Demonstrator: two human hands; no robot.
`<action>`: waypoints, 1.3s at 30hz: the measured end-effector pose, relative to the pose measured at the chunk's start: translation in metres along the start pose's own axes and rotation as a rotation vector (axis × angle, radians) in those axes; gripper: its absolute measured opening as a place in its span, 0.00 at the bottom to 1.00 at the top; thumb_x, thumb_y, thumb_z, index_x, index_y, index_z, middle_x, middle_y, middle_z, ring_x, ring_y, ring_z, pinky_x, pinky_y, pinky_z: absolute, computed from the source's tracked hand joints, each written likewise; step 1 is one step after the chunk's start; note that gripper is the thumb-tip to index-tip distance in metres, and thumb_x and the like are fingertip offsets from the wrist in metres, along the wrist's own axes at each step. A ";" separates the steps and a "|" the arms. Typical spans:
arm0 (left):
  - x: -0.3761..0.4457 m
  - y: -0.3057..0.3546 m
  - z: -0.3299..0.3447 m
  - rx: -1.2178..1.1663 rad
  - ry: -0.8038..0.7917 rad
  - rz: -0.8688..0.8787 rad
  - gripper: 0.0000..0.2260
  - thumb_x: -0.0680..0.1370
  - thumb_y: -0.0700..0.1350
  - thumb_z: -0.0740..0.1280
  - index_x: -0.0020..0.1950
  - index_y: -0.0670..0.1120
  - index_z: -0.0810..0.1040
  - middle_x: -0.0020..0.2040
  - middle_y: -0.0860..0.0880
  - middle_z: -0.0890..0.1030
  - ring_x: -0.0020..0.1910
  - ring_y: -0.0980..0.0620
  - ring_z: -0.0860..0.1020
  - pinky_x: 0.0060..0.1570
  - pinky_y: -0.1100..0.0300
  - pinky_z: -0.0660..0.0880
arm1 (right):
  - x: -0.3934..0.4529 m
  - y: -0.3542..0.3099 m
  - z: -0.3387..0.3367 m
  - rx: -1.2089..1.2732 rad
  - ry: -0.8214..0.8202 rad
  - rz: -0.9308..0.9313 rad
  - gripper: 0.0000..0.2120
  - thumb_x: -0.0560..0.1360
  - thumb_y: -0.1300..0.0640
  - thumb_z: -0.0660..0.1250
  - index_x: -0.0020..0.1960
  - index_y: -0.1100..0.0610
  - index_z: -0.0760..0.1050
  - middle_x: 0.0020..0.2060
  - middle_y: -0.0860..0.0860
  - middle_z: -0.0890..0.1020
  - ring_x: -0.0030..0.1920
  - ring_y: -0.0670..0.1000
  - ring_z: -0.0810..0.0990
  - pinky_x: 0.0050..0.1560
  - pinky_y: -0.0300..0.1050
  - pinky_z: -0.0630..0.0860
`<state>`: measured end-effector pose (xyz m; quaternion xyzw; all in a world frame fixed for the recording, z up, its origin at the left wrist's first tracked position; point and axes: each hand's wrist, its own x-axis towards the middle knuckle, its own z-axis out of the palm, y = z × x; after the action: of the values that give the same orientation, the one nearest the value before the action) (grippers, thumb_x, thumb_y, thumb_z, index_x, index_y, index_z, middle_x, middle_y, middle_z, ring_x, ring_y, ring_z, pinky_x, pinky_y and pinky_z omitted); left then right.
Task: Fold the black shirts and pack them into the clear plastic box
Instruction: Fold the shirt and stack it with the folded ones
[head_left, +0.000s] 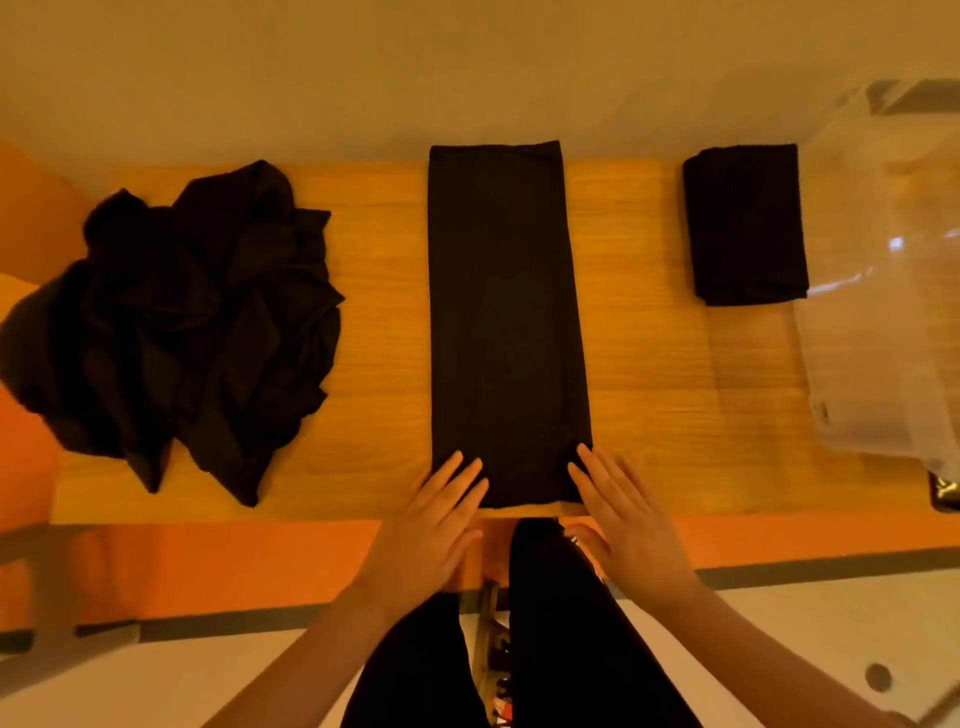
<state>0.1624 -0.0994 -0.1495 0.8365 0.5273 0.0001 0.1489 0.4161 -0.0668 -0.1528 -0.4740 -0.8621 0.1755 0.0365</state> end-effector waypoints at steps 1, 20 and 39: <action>-0.002 -0.004 -0.003 -0.005 0.033 -0.014 0.20 0.80 0.52 0.51 0.65 0.45 0.73 0.66 0.46 0.75 0.69 0.48 0.62 0.70 0.54 0.51 | -0.004 0.000 0.000 0.034 0.041 0.034 0.24 0.81 0.43 0.43 0.71 0.55 0.59 0.75 0.47 0.55 0.75 0.48 0.52 0.73 0.48 0.56; -0.019 -0.026 -0.016 -0.114 0.391 -0.040 0.17 0.79 0.47 0.56 0.45 0.42 0.83 0.49 0.46 0.83 0.46 0.53 0.80 0.44 0.65 0.75 | 0.010 -0.015 -0.012 -0.092 0.273 -0.232 0.14 0.71 0.60 0.59 0.46 0.59 0.83 0.48 0.54 0.84 0.51 0.53 0.83 0.53 0.46 0.76; -0.019 -0.009 -0.004 0.135 0.118 0.059 0.29 0.54 0.40 0.82 0.55 0.47 0.82 0.55 0.50 0.82 0.57 0.51 0.79 0.53 0.52 0.77 | 0.004 -0.008 0.005 -0.237 0.116 -0.276 0.16 0.72 0.59 0.60 0.56 0.55 0.80 0.56 0.53 0.81 0.59 0.53 0.79 0.66 0.50 0.63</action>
<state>0.1459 -0.1114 -0.1448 0.8583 0.5093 0.0181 0.0607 0.4062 -0.0684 -0.1554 -0.3618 -0.9299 0.0385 0.0539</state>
